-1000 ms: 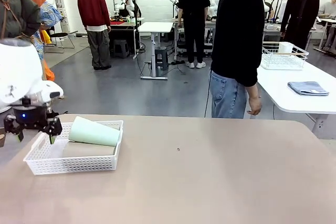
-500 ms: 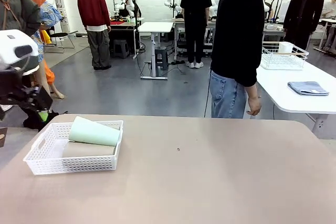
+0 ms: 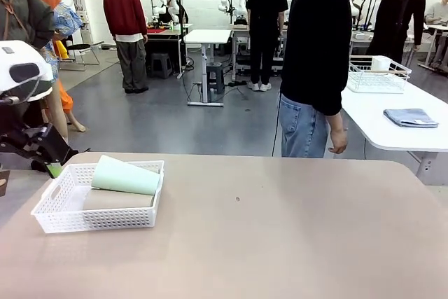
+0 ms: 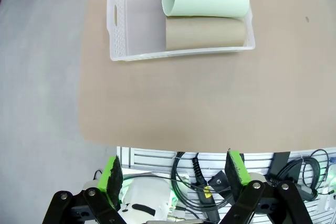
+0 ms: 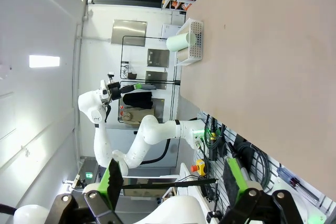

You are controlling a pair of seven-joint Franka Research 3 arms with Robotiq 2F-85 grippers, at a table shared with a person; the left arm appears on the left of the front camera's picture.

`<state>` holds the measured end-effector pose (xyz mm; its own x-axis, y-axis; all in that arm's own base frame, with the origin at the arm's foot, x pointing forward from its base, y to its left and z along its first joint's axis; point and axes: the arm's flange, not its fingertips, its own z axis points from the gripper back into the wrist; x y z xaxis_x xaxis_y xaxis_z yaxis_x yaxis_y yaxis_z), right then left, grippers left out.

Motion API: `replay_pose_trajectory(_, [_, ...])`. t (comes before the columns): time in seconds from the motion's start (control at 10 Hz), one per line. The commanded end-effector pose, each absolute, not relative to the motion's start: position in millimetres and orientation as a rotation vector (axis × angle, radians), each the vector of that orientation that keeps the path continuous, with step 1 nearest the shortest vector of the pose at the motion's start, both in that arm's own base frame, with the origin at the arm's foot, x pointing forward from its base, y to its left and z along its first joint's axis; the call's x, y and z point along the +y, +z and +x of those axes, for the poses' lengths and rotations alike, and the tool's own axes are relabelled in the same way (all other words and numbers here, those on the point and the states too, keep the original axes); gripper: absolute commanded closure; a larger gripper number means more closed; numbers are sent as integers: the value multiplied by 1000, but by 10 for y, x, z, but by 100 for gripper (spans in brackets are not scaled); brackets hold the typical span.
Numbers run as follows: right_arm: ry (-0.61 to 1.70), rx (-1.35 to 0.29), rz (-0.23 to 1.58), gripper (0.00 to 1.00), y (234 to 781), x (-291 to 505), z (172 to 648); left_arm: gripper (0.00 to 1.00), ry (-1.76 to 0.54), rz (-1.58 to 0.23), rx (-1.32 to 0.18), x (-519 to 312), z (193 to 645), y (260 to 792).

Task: Clean and organize the cups into the basket.
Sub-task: Move the Organizing basket back to the left side of the table.

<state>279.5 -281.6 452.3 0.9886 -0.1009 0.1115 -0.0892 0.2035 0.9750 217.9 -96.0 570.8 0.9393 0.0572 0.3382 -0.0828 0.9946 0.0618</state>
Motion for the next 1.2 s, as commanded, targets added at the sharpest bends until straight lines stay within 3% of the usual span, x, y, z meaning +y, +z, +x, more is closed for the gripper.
replay_pose_trajectory(0.0, [-20,-152,1375,0,4544,-2818,2778,0,81,62,-365,-867,2139,5777])
replay_pose_trajectory(0.4, [-20,-152,1375,0,4544,-2818,2778,0,82,64,-360,-919,2152,5772])
replay_pose_trajectory(0.5, [-20,-152,1375,0,4544,-2818,2778,0,135,-148,-192,-511,2344,5849])
replay_pose_trajectory(0.7, [-20,-152,1375,0,4544,-2818,2778,0,128,-499,-9,228,2531,5880])
replay_pose_trajectory(0.8, [-20,-152,1375,0,4544,-2818,2778,0,117,-643,25,529,2658,5920])
replay_pose_trajectory(0.9, [-20,-152,1375,0,4544,-2818,2778,0,106,-785,18,865,2504,5699])
replay_pose_trajectory(1.1, [-20,-152,1375,0,4544,-2818,2778,0,68,-987,-52,1506,2767,5627])
